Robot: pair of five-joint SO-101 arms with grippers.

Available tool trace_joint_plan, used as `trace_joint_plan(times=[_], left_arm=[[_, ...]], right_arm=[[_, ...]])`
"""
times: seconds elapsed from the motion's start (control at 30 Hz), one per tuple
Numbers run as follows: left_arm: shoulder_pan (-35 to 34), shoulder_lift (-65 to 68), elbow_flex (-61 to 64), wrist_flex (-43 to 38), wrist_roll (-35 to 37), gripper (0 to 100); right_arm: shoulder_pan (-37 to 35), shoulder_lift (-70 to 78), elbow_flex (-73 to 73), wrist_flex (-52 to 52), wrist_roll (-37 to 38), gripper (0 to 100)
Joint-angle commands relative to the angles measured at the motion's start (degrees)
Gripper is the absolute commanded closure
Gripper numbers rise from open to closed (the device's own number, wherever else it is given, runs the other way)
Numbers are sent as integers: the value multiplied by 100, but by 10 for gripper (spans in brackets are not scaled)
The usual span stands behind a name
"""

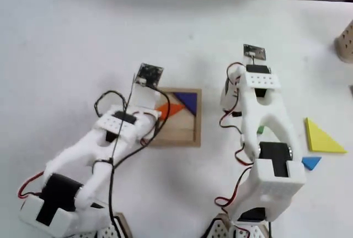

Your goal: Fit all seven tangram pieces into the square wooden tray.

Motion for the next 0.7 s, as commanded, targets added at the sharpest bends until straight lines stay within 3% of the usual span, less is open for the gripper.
trace_joint_plan(times=[0.0,0.27,0.67], left_arm=[[198,-629,-141,-123,-158,980],[822,-1798,835,-378,-149,980],[954,110,-246,-378,-141,980]], right_arm=[[57,-31,-44,-84,114,981],[40,-40,-53,-84,114,981],[48,-40,-53,-84,114,981]])
